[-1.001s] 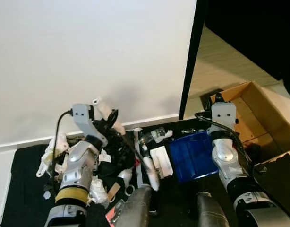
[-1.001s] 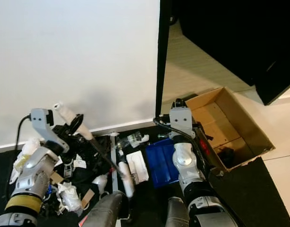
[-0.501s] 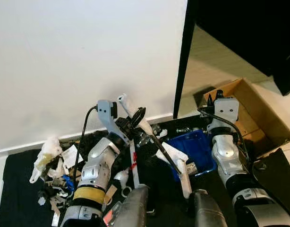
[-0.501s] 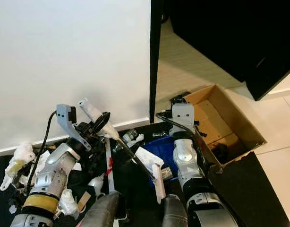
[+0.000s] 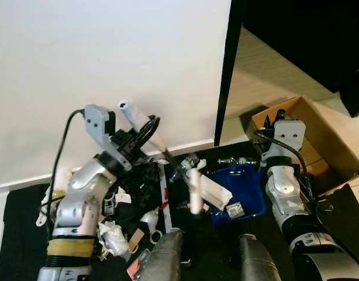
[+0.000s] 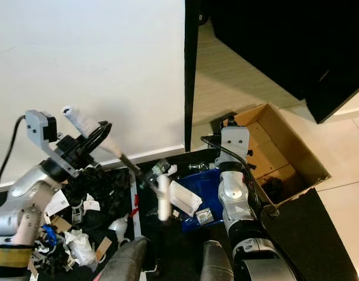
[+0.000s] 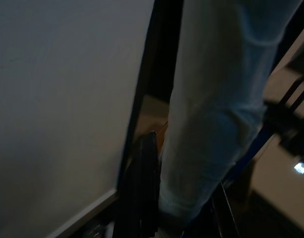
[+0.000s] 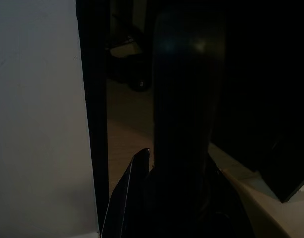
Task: Sweep floor
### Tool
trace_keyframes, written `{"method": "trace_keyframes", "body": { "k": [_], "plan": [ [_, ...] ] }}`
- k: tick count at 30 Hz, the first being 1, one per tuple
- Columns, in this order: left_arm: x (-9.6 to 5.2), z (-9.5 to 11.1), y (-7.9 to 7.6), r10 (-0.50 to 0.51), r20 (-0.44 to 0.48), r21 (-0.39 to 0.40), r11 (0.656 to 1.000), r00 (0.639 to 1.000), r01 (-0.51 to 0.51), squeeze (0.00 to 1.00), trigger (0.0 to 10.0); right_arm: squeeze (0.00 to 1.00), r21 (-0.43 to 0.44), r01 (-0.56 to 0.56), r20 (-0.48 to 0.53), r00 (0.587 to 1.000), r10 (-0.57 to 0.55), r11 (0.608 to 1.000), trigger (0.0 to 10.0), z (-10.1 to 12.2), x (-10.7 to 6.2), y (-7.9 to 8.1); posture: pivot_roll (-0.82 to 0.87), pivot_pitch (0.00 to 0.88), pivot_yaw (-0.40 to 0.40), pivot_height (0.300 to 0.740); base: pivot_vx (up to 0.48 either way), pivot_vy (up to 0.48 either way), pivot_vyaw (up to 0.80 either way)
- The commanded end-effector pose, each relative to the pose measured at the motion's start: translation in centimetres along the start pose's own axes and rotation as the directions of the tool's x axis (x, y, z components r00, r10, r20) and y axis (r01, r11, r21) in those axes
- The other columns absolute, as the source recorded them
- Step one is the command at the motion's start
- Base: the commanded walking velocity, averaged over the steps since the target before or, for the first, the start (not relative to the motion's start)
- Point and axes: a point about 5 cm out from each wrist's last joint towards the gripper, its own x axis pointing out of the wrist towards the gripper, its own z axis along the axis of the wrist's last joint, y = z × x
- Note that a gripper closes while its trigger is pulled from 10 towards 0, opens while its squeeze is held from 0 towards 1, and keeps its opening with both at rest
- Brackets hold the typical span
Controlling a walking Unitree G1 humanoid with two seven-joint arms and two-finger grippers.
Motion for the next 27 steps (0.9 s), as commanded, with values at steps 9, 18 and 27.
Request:
{"method": "trace_keyframes", "body": {
  "k": [9,18,27],
  "plan": [
    [0.0,-4.0,3.1,0.181,-0.095,0.219,0.963,0.979,-0.157,0.00,10.0,0.00,0.016,-0.025,-0.048,0.998,0.026,1.000,10.0,-0.8,-0.8,0.5,0.20,0.379,0.074,0.740,0.000,0.000,0.00],
    [1.5,-5.5,3.4,0.215,-0.135,0.249,0.952,0.967,-0.177,0.00,10.0,0.00,0.017,-0.032,-0.028,0.999,0.032,0.999,10.0,-0.5,-0.9,0.4,0.16,0.419,0.078,0.740,0.000,0.000,0.00],
    [1.3,-8.5,1.9,0.232,-0.140,0.102,0.970,0.963,-0.219,0.00,10.0,0.00,0.015,-0.042,-0.006,0.999,0.043,0.999,10.0,0.1,-0.9,0.3,0.12,0.475,0.072,0.740,0.000,0.000,0.00]
  ]
}}
